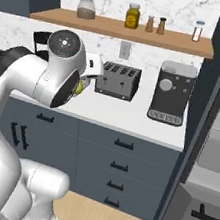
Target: Place one cucumber and one fish in each tupperware on the nearby counter, to pack two identical lunches.
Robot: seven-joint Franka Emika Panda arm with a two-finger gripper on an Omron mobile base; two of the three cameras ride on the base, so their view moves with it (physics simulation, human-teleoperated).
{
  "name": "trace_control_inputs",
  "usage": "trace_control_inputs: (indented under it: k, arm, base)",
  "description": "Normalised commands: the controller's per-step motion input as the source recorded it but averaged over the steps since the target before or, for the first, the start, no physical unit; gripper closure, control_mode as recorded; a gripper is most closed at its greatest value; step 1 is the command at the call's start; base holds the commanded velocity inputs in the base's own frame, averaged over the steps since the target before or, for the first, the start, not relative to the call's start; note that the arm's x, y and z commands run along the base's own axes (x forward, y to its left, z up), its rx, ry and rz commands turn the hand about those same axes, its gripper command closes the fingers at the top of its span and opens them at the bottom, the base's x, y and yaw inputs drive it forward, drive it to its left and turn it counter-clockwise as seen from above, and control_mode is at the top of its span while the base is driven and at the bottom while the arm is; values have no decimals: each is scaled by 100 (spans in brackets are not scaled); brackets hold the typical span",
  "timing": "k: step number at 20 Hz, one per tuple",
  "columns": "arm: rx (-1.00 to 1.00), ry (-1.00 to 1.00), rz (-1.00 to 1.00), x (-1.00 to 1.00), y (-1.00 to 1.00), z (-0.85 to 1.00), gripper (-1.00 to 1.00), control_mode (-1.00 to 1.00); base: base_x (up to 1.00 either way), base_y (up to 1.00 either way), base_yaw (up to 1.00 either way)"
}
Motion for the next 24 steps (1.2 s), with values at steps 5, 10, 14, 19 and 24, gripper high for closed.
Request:
trace_control_inputs:
  k: [5, 10, 14, 19, 24]
  arm:
    - [0, 0, 0, 0, 0, 0, 100, 100]
    - [0, 0, 0, 0, 0, 0, 100, 100]
    - [0, 0, 0, 0, 0, 0, 100, 100]
    - [0, 0, 0, 0, 0, 0, 100, 100]
    - [2, 10, 0, 15, -24, -26, 100, -100]
  base:
    - [61, 100, -2]
    - [100, 100, -13]
    - [86, 83, -12]
    - [36, 16, -7]
    - [0, -6, -1]
